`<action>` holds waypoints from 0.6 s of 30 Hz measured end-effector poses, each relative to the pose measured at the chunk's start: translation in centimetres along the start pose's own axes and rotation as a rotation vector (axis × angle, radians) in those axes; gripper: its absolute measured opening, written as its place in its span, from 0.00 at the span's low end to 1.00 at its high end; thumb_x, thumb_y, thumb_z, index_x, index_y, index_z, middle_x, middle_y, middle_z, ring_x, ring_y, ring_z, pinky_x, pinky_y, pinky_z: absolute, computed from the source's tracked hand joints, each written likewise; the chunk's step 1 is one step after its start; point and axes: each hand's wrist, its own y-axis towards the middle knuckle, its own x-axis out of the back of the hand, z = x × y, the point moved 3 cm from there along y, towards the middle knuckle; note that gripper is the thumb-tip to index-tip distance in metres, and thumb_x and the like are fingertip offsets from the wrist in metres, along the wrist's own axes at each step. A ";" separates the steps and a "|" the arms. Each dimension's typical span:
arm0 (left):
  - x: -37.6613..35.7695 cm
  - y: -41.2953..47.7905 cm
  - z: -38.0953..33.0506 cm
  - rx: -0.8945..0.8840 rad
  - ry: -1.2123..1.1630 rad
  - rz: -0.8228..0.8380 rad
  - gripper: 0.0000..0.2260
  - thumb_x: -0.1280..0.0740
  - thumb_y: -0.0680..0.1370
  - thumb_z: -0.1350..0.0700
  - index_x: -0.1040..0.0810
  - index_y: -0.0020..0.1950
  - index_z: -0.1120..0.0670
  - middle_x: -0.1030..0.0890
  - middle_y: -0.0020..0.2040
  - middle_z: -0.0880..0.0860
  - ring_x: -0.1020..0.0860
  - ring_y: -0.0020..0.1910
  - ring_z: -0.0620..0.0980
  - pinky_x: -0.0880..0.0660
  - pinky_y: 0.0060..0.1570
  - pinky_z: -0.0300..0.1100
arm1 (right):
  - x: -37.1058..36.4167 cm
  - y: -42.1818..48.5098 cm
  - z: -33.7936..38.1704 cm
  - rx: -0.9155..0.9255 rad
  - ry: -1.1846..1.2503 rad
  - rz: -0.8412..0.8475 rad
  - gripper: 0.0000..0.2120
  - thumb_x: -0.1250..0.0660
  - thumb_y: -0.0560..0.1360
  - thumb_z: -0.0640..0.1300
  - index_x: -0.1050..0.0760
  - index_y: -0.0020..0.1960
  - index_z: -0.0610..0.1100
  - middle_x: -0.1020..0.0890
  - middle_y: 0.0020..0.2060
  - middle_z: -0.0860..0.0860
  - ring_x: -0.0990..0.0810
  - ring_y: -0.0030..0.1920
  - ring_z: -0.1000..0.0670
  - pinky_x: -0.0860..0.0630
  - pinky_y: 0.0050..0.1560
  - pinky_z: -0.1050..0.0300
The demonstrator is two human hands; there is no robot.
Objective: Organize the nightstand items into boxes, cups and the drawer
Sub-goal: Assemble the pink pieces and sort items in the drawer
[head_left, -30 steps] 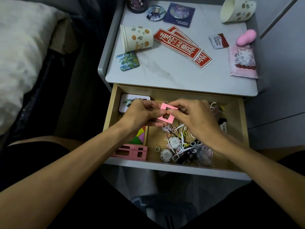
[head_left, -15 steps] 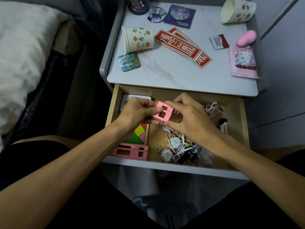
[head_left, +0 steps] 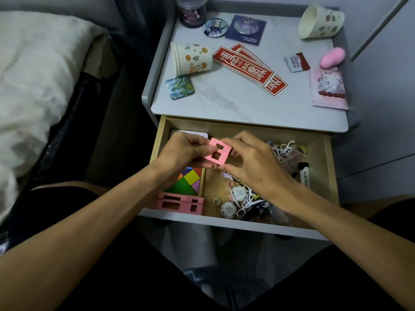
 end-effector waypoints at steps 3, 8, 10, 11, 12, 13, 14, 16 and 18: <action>0.3 0.1 -0.2 -0.004 0.036 0.006 0.03 0.31 0.77 0.65 0.18 0.48 0.63 0.15 0.43 0.63 0.16 0.34 0.54 0.18 0.37 0.38 | 0.0 0.3 0.1 0.002 0.004 0.010 0.28 0.23 0.70 0.46 0.25 0.67 0.40 0.23 0.52 0.48 0.22 0.48 0.49 0.21 0.51 0.48; 1.6 0.2 -0.6 0.044 0.129 0.044 0.08 0.33 0.79 0.64 0.21 0.55 0.68 0.16 0.49 0.65 0.15 0.35 0.53 0.18 0.35 0.37 | -0.1 1.3 1.1 0.025 -0.031 0.039 0.26 0.24 0.71 0.48 0.24 0.66 0.40 0.23 0.51 0.47 0.22 0.47 0.48 0.21 0.49 0.48; 2.6 -0.3 -1.3 0.070 0.196 0.065 0.09 0.33 0.80 0.62 0.22 0.57 0.66 0.15 0.48 0.64 0.15 0.39 0.54 0.17 0.37 0.38 | -0.5 2.1 1.6 0.003 0.002 0.054 0.24 0.24 0.70 0.48 0.22 0.64 0.41 0.22 0.49 0.47 0.22 0.46 0.48 0.21 0.48 0.48; 3.2 -0.5 -1.6 0.086 0.271 0.088 0.09 0.33 0.80 0.60 0.21 0.57 0.64 0.15 0.47 0.62 0.15 0.40 0.55 0.17 0.38 0.39 | -0.8 2.3 1.8 -0.009 0.031 0.058 0.23 0.24 0.69 0.48 0.21 0.62 0.42 0.22 0.48 0.47 0.22 0.45 0.48 0.22 0.48 0.49; 4.0 -0.7 -1.9 0.103 0.401 0.104 0.09 0.33 0.80 0.57 0.20 0.57 0.61 0.14 0.45 0.58 0.15 0.42 0.55 0.17 0.39 0.40 | -1.3 2.6 2.1 -0.017 0.062 0.065 0.23 0.24 0.69 0.48 0.20 0.61 0.42 0.22 0.47 0.47 0.22 0.44 0.49 0.22 0.48 0.49; 5.2 -0.8 -2.1 0.111 0.582 0.086 0.09 0.33 0.81 0.54 0.19 0.55 0.58 0.14 0.44 0.56 0.15 0.42 0.54 0.17 0.40 0.41 | -2.0 2.7 2.4 -0.023 0.092 0.084 0.22 0.24 0.68 0.48 0.20 0.61 0.43 0.22 0.46 0.48 0.23 0.44 0.50 0.23 0.49 0.50; 6.3 -0.6 -2.3 0.102 0.800 0.026 0.10 0.34 0.81 0.50 0.19 0.53 0.56 0.15 0.44 0.55 0.15 0.41 0.53 0.17 0.41 0.43 | -2.7 2.7 2.7 -0.028 0.112 0.116 0.22 0.23 0.68 0.48 0.19 0.61 0.44 0.22 0.46 0.50 0.24 0.45 0.51 0.24 0.50 0.51; 8.8 0.1 -2.6 0.055 1.232 -0.221 0.15 0.34 0.80 0.44 0.19 0.50 0.56 0.16 0.48 0.56 0.17 0.44 0.56 0.19 0.46 0.49 | -5.0 2.6 3.2 -0.052 0.140 0.221 0.22 0.24 0.70 0.47 0.21 0.62 0.44 0.23 0.48 0.50 0.27 0.48 0.52 0.27 0.50 0.58; 9.6 0.4 -2.4 0.070 1.455 -0.364 0.16 0.35 0.80 0.44 0.22 0.53 0.57 0.20 0.53 0.58 0.20 0.52 0.61 0.26 0.50 0.50 | -7.4 2.2 3.3 -0.074 0.147 0.344 0.25 0.25 0.71 0.48 0.24 0.67 0.44 0.23 0.54 0.49 0.29 0.51 0.53 0.32 0.47 0.64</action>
